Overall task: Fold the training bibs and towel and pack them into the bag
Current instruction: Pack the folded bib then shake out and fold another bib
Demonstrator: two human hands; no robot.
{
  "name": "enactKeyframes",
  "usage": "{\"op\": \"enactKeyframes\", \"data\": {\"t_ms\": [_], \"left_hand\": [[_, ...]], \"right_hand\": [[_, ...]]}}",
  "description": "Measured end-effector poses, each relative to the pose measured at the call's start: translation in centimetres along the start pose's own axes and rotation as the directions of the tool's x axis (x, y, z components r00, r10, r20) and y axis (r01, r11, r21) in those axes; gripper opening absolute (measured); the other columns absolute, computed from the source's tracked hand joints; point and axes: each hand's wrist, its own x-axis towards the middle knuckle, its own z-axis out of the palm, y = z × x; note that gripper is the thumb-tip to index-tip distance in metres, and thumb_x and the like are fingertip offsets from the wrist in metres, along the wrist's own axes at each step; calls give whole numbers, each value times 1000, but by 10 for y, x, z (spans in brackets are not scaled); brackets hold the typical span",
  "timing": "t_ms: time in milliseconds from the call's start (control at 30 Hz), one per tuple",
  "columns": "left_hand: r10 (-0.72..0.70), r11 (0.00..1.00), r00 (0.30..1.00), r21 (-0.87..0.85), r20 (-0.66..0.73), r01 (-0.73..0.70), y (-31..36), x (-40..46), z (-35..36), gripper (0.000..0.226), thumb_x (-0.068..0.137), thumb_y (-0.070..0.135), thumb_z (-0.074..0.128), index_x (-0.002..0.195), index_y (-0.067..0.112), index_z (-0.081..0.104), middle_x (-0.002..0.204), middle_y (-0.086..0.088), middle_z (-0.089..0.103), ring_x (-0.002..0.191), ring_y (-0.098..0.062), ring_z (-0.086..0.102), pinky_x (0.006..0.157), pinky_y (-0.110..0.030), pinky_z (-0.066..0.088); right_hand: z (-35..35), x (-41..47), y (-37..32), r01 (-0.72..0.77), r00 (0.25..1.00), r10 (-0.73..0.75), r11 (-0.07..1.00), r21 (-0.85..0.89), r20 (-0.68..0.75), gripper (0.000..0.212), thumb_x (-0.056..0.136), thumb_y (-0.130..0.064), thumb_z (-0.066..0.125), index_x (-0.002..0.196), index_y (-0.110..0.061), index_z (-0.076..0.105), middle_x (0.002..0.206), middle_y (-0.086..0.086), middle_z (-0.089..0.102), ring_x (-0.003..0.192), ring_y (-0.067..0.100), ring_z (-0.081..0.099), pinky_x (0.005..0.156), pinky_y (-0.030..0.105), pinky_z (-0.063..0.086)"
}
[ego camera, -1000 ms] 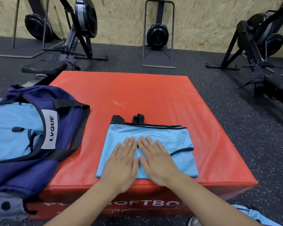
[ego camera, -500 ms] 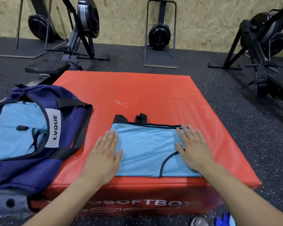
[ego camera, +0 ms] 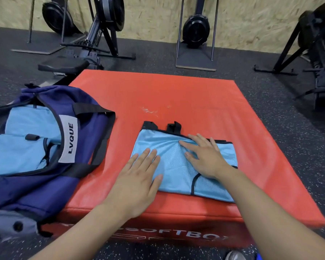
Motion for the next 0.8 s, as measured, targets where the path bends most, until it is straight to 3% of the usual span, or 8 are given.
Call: {"op": "enactKeyframes", "data": {"t_ms": [100,167,300,500,633,800], "left_hand": [[-15,1000,1000,11,-20,15,0,2,-3,58,103,47,27,147,16,49,157,-5,40,149,-21,30,119,-39,16],[-20,1000,999,10,-49,21,2,4,-5,52,102,46,32,141,19,54,141,-5,52,135,-24,44,112,-36,25],[-20,999,998,-28,-60,18,9,5,-6,49,102,47,30,141,29,52,112,5,50,109,-19,49,96,-34,35],[34,991,998,-129,57,-27,32,6,8,49,104,52,19,153,47,26,147,3,40,142,-18,31,115,-39,27],[5,991,999,-137,41,1,43,15,13,52,103,53,18,149,40,41,150,6,44,145,-15,31,114,-39,28],[-70,993,997,-93,13,71,28,27,15,58,100,53,18,141,31,54,145,8,53,142,-15,40,109,-40,36]], "right_hand": [[0,8,-7,-91,995,91,996,-8,-40,48,103,-46,37,150,-51,30,165,-10,16,153,14,3,124,41,-6],[-1,10,-8,-167,984,165,985,-33,-72,48,103,-48,36,151,-50,30,166,-6,17,153,17,7,124,41,-2],[-4,5,0,-329,941,318,941,-85,-118,51,103,-51,31,153,-45,28,165,1,19,152,20,12,122,43,7],[-11,-13,12,-441,896,426,889,-128,-124,54,104,-51,24,157,-39,22,164,5,19,150,21,15,117,43,15],[-15,-28,16,-434,900,420,887,-159,-116,54,105,-49,22,157,-36,22,161,5,24,147,22,21,115,44,19],[-19,-46,30,-354,932,336,924,-146,-136,46,104,-46,30,149,-39,38,151,1,39,140,22,31,110,41,26]]}}
